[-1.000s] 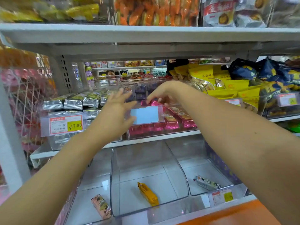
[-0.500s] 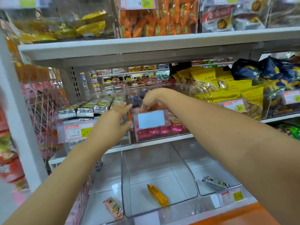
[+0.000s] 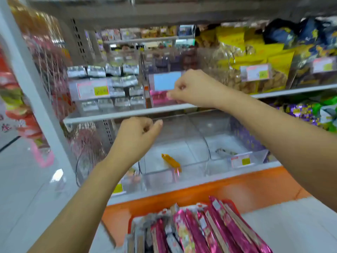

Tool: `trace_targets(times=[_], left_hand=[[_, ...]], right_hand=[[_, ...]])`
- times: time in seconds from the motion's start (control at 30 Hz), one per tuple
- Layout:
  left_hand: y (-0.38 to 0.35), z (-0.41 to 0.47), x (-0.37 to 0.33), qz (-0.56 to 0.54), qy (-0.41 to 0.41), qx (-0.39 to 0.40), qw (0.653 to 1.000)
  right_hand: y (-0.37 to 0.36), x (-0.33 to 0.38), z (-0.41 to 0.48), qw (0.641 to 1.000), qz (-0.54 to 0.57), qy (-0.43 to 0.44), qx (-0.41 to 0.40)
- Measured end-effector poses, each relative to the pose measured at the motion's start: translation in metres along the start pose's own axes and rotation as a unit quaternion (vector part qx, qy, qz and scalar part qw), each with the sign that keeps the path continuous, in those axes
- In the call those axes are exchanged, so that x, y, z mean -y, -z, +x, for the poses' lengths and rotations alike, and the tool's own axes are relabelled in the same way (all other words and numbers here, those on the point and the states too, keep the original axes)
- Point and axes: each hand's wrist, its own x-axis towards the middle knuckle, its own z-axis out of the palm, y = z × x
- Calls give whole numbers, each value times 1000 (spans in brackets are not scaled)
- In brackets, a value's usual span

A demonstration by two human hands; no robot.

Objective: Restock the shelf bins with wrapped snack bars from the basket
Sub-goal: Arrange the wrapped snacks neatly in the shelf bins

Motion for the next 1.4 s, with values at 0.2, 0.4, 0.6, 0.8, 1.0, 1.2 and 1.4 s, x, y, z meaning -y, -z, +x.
trace_targets(times=[0.2, 0.4, 0.6, 0.8, 1.0, 1.2, 1.4], left_hand=[[-61, -80, 51, 2, 165, 248, 955], [-117, -161, 79, 112, 207, 498, 835], [-161, -200, 62, 95, 289, 444, 843], [-189, -218, 73, 171, 380, 311, 854], [-184, -223, 85, 95, 453, 288, 838], [-167, -202, 96, 7, 489, 318, 812], [-149, -186, 99, -390, 551, 221, 704]], right_hand=[[-75, -14, -109, 963, -26, -46, 262], [-167, -43, -206, 913, 21, -178, 367], [-233, -50, -277, 893, 25, -307, 328], [-260, -21, -300, 959, -26, -167, 230], [-279, -2, -299, 954, 46, -192, 227], [-278, 6, -282, 927, 124, -230, 268], [-281, -10, -272, 837, 318, -375, 241]])
